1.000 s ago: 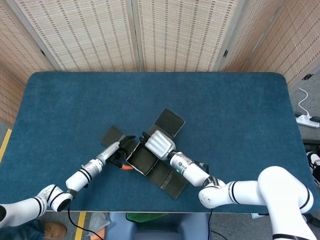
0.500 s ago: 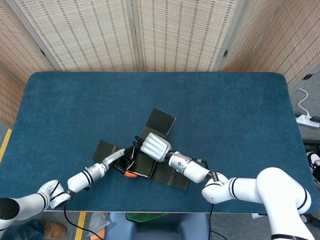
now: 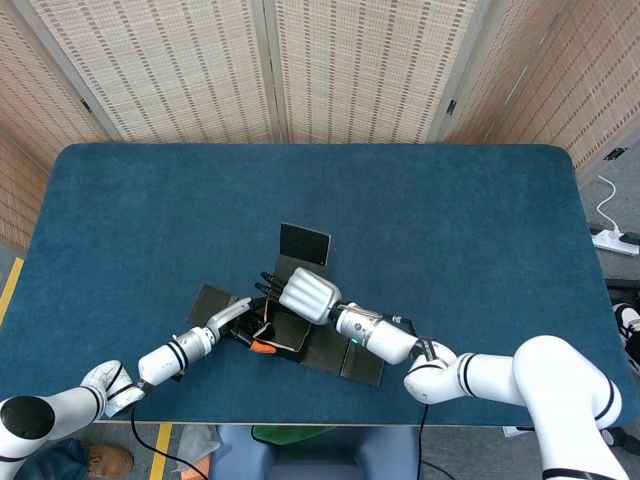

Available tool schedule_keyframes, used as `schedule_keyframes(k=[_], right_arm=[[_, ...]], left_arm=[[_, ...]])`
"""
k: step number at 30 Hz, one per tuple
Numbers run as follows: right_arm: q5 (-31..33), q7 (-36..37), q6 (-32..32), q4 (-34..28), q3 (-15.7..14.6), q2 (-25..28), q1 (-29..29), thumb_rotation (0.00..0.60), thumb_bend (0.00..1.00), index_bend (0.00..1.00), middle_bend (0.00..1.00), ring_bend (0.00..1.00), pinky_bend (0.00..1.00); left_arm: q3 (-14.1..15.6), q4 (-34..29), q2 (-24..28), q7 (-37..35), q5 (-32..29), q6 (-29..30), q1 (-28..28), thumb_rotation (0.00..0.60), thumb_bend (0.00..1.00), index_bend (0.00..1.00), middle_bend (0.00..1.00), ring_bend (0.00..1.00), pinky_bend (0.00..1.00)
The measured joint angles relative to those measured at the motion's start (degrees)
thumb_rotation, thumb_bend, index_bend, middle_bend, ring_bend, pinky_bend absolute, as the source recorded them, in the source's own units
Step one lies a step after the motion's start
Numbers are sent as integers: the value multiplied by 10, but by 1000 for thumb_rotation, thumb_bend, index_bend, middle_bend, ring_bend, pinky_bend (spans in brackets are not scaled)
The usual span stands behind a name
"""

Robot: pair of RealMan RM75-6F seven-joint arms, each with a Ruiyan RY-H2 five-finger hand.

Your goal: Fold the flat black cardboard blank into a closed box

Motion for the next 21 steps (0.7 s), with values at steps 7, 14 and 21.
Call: schedule_keyframes(k=[7,14,21], right_arm=[[34,-17,-10,-61,4,46,-11,600,281,0,0,648,1000],[24,32,28,-158,3,117,-54,600,279,0,0,642,1000],[-40,173,139,-211,3,185,-132,600,280,0,0,648,1000]], left_arm=[[-1,-14,8,13,-12,1,0,600,156,290,234,643,890],[-4,-50,39,10,-26,7,5,600,156,289,247,644,890],[-1,-85,88,-5,-31,15,11,600,162,351,315,643,890]])
